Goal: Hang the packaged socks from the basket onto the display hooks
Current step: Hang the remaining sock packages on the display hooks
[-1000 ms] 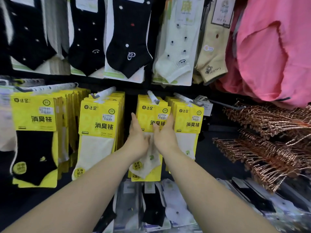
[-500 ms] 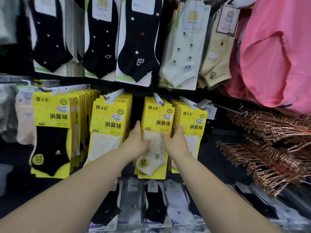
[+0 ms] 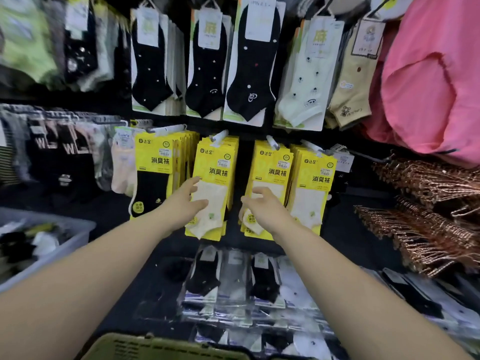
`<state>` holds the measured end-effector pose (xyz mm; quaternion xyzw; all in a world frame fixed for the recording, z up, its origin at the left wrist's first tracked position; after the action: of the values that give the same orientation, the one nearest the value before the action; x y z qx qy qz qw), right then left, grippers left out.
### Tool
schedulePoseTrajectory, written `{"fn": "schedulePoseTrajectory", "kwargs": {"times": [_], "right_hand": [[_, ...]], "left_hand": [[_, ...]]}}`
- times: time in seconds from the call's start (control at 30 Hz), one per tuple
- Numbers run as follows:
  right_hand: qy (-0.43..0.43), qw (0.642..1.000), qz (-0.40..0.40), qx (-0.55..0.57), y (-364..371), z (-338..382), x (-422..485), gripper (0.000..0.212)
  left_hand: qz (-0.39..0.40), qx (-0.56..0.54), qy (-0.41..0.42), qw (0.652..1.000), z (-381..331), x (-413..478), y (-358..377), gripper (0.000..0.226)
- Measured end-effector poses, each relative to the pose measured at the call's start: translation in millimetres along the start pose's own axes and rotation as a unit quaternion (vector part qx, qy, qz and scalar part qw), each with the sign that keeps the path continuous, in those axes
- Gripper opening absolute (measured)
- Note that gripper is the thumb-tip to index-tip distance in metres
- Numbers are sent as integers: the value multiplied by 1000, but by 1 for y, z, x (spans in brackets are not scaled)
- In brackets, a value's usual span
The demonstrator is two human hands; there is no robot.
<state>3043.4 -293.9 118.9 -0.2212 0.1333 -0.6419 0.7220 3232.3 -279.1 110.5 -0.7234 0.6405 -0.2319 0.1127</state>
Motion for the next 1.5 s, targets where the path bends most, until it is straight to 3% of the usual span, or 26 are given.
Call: {"fn": "schedulePoseTrajectory", "kwargs": {"times": [0.13, 0.3, 0.43, 0.67, 0.87, 1.03, 1.1, 1.17, 1.23, 1.3, 1.4, 1.5], "right_hand": [[-62, 998, 3, 18, 22, 12, 20, 57], [-96, 993, -52, 33, 43, 29, 63, 69], [-54, 993, -89, 52, 63, 30, 105, 63], [-53, 984, -157, 68, 78, 22, 143, 54], [-48, 979, -183, 72, 76, 22, 136, 55], [-8, 976, -198, 87, 71, 16, 97, 70], [-50, 969, -235, 50, 72, 16, 74, 65], [-117, 962, -246, 26, 81, 20, 52, 52], [-159, 967, -201, 13, 99, 28, 44, 40], [-155, 982, -101, 22, 125, 40, 51, 36], [-96, 994, 4, 52, 163, 55, 73, 53], [-38, 997, 12, 59, 185, 62, 97, 78]], "left_hand": [[-7, 43, 51, 998, 11, 20, -17, 81], [-19, 70, 68, 995, 9, 65, -20, 102], [-9, 4, 80, 997, 9, 101, -4, 85], [-39, -101, 107, 988, 19, 139, 5, 65], [-38, -113, 100, 988, 17, 137, 8, 64], [-14, -93, 62, 994, 25, 102, -1, 71], [-1, -68, 73, 995, 36, 81, -14, 67], [4, -64, 129, 990, 50, 61, -36, 48], [-38, -55, 166, 984, 65, 49, -65, 33], [-106, -58, 169, 978, 82, 49, -96, 31], [-155, -84, 133, 975, 96, 62, -123, 40], [-96, -146, 126, 977, 103, 83, -125, 34]]}}
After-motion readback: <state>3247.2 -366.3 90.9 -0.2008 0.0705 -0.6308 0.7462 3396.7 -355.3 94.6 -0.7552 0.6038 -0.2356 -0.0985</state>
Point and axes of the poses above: each hand's wrist, its own x-axis towards the middle knuckle, its own y-axis out of the palm, z = x × y, the point moved 4 cm from there along x, towards the middle knuckle
